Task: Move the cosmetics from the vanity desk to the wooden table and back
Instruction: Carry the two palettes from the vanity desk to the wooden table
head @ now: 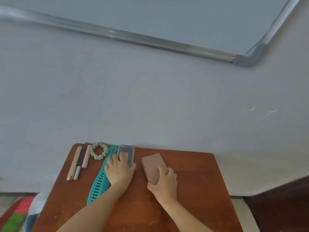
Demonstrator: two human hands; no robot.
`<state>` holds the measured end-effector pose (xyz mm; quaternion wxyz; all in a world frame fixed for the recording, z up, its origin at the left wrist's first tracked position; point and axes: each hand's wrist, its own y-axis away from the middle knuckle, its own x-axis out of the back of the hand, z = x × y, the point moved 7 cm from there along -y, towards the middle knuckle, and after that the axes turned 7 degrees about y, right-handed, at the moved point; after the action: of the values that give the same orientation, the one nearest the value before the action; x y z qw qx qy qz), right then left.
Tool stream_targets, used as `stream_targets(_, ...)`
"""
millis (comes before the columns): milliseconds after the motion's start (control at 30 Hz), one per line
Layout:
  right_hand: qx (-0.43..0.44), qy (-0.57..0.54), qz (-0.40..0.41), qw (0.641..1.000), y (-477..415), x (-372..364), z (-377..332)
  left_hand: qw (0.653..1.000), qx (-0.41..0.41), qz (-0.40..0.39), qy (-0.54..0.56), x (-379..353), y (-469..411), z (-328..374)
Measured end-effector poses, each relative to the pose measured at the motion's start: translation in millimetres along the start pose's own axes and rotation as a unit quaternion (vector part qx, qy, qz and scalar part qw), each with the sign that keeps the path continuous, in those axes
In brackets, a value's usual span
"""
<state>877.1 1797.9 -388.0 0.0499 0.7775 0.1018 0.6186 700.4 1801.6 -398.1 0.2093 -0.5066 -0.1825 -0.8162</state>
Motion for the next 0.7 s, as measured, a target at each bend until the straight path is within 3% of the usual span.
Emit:
stream_targets(167, -0.030, -0.020, 0.011, 0.999, -4.9, -4.4, -13.0, 1.000, -0.002, 0.002, 0.003, 8.8, 3.0, -15.5)
stream_targets(300, -0.046, -0.010, 0.005, 0.999, -12.1, -7.9, -25.5, 0.997, -0.038, 0.055, 0.028, 29.1, 12.1, -51.7)
stream_targets(533, -0.071, 0.005, 0.007, 0.997, -21.0, -14.5, -49.6, 0.998, -0.046, -0.018, -0.045, 40.0, 28.5, -128.4)
stream_targets(700, -0.073, 0.005, 0.007, 0.997, -19.5, -15.0, -55.7, 0.995, -0.067, -0.038, -0.055, 42.0, 36.4, -147.0)
